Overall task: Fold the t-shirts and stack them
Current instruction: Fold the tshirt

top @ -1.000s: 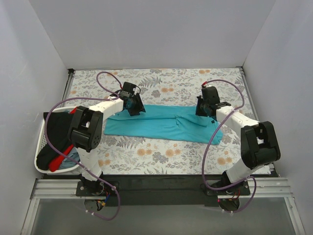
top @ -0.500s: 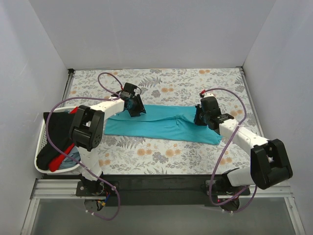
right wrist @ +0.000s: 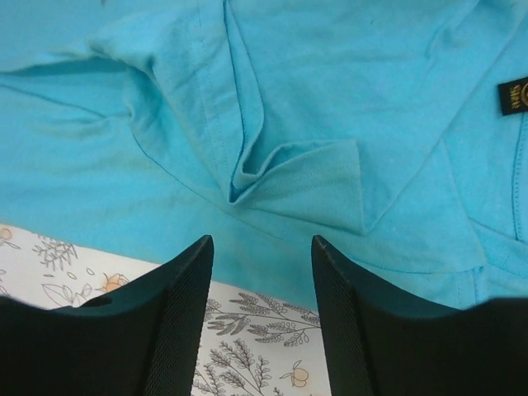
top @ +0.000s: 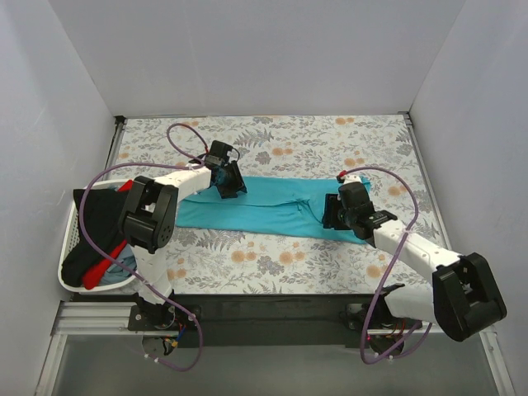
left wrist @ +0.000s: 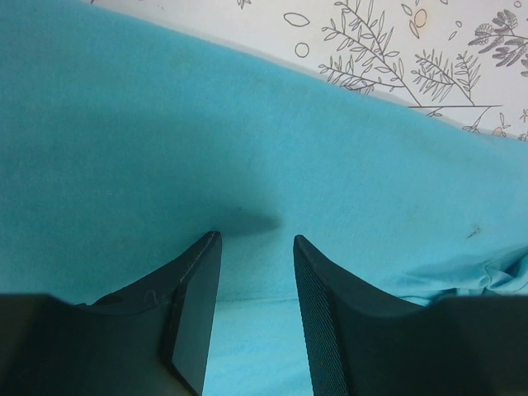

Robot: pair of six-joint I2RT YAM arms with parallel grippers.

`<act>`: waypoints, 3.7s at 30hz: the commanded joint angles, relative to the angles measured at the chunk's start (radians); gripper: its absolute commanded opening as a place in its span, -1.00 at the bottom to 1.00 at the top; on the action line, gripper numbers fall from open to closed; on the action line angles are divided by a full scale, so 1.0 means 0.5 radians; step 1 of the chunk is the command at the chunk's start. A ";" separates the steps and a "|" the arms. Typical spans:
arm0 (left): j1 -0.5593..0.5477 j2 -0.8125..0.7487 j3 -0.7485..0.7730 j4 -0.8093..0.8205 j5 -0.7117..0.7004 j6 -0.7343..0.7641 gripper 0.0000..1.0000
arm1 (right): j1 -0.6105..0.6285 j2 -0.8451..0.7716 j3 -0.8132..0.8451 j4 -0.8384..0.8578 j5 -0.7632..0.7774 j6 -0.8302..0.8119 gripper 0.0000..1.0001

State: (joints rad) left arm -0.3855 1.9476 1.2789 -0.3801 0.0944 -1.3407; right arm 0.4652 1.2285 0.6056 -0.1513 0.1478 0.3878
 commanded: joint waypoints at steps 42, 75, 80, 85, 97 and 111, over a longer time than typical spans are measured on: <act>-0.042 -0.260 0.001 -0.013 0.004 0.028 -0.22 | -0.130 0.633 0.443 0.447 -0.612 0.044 -0.95; -0.109 -0.385 -0.085 0.009 0.057 0.071 -0.22 | 0.171 0.249 0.433 0.233 -0.047 0.016 -0.58; -0.192 -0.395 -0.067 0.006 0.060 0.086 -0.22 | -0.074 0.285 0.473 0.073 -0.068 -0.051 -0.55; -0.260 -0.367 -0.027 0.003 0.050 0.077 -0.22 | -0.130 0.466 0.544 0.020 -0.093 -0.122 -0.55; -0.404 -0.315 0.028 -0.007 0.014 0.071 -0.22 | -0.013 0.421 0.329 -0.020 -0.142 -0.165 -0.62; -0.475 -0.275 0.059 -0.007 -0.002 0.071 -0.22 | 0.097 0.010 0.022 -0.056 -0.102 -0.003 -0.60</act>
State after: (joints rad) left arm -0.6113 1.8133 1.2751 -0.3870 0.1116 -1.3159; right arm 0.5064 1.2839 0.6235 -0.1795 0.0757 0.3569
